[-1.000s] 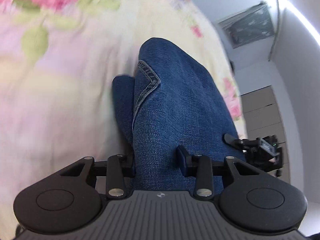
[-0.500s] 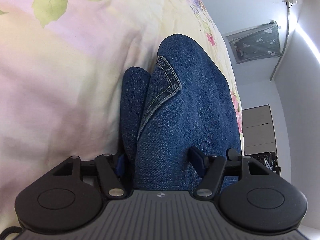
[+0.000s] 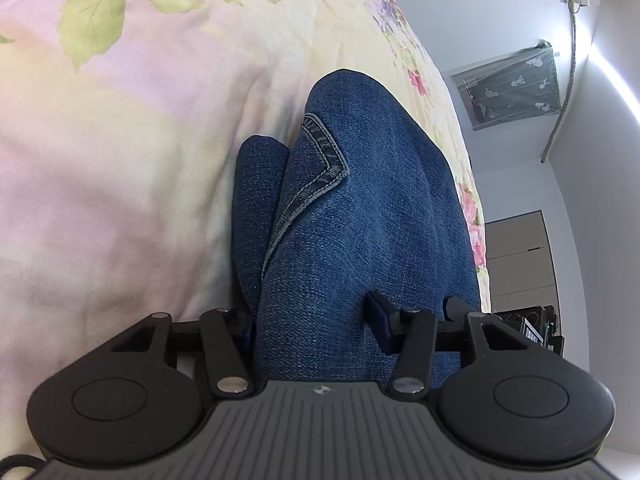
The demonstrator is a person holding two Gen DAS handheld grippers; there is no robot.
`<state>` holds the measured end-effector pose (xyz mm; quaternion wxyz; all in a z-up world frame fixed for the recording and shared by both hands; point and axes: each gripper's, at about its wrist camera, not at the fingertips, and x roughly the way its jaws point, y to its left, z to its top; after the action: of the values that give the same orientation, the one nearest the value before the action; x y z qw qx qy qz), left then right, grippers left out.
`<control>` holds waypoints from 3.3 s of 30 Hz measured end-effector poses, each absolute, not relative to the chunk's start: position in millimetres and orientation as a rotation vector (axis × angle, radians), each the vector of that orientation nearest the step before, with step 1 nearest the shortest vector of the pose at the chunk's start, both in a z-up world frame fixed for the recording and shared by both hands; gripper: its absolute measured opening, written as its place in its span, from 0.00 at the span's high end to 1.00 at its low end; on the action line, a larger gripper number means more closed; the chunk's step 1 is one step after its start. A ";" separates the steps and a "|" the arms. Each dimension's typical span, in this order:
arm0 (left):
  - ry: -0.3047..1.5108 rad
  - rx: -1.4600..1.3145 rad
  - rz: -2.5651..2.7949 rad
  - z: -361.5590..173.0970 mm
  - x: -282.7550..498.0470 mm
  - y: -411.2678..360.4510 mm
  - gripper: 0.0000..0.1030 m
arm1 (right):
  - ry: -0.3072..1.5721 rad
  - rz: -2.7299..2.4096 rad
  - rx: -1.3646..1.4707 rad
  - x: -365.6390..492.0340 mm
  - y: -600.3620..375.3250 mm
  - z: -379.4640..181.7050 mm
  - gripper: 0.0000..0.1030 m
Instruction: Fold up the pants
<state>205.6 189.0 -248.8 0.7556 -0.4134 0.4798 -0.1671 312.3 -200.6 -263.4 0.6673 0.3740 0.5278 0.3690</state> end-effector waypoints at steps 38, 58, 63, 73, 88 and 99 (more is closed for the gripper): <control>1.035 -0.666 -0.643 -155.0 319.7 -23.6 0.50 | 0.968 0.717 0.881 316.5 -423.4 -159.8 0.48; 1.081 -0.652 -0.614 -194.9 413.3 -94.8 0.50 | 0.969 0.673 0.855 435.5 -505.5 -199.4 0.49; 1.157 -0.698 -0.521 -236.8 412.2 -92.5 0.40 | 1.094 0.539 0.856 445.5 -505.5 -260.3 0.38; 1.148 -0.667 -0.502 -228.5 399.9 -87.2 0.30 | 1.057 0.510 0.854 424.9 -518.5 -261.0 0.34; 1.220 -0.502 -0.541 -213.3 347.9 -75.6 0.28 | 1.090 0.495 0.827 324.5 -523.1 -251.9 0.40; 1.262 -0.444 -0.518 -210.1 318.0 -64.9 0.37 | 1.112 0.346 0.649 316.8 -492.2 -230.5 0.42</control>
<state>318.0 -64.9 -210.1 0.7535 -0.2033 0.5784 -0.2372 316.8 -492.2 -230.5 0.7859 0.3012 0.5157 0.1605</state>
